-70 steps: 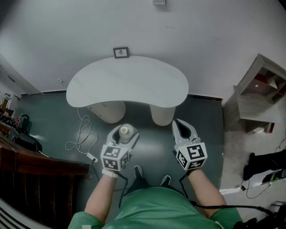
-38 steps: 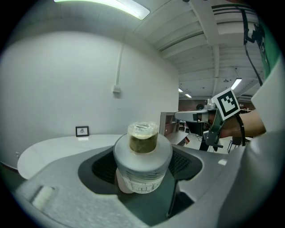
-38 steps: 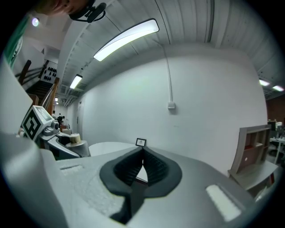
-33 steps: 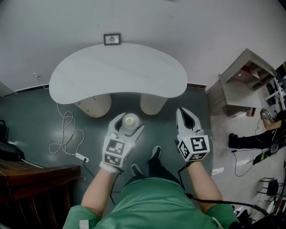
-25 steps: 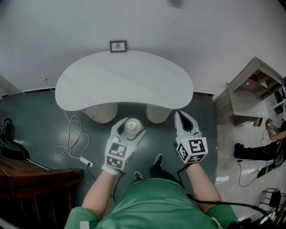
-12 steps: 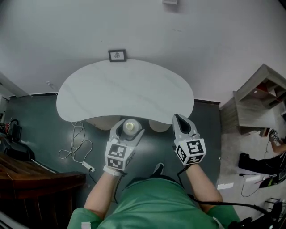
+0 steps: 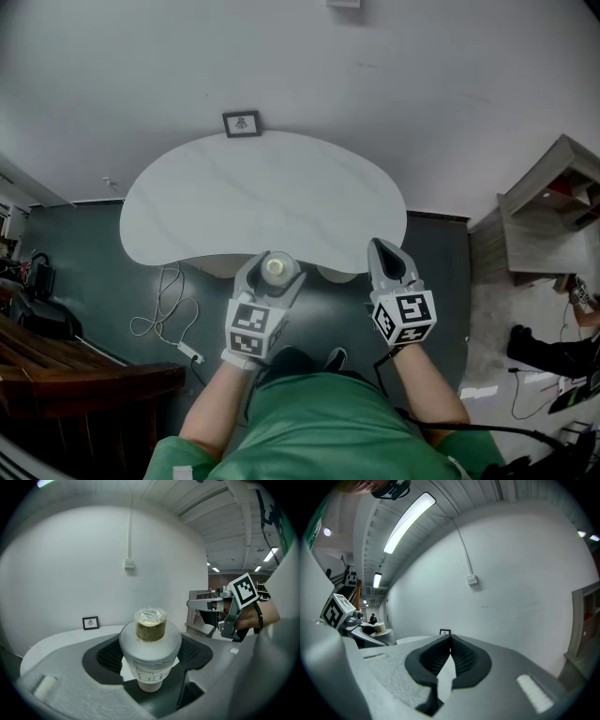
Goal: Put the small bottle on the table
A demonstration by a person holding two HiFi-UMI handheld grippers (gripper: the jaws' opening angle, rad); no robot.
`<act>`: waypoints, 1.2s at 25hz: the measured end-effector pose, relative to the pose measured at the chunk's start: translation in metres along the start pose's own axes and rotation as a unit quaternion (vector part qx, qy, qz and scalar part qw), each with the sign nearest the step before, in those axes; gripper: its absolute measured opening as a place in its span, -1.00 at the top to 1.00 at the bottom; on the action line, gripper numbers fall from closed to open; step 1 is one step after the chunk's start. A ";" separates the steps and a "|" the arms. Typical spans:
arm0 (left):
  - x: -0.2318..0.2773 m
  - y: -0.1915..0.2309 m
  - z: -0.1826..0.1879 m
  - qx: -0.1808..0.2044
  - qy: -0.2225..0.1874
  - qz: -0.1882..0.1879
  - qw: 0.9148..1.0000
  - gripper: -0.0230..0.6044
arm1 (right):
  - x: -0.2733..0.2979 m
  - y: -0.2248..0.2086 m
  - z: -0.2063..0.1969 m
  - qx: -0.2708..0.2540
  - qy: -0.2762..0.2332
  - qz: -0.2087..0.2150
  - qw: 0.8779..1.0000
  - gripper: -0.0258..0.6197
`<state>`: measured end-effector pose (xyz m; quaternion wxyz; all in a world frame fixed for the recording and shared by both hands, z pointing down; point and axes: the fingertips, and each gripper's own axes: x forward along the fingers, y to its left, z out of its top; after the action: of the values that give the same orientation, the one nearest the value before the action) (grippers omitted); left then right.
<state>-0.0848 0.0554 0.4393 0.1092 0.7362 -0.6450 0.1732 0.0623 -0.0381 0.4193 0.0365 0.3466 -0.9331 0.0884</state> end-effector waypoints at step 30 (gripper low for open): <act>0.206 0.055 0.038 0.068 -0.017 -0.199 0.977 -0.17 | 0.130 -0.105 0.009 -0.010 0.045 -0.162 0.986 0.93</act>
<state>-0.1126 -0.1554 0.4826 0.0805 0.8585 -0.4739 0.1787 0.0328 -0.2012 0.4422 0.0955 0.4885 -0.8629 0.0875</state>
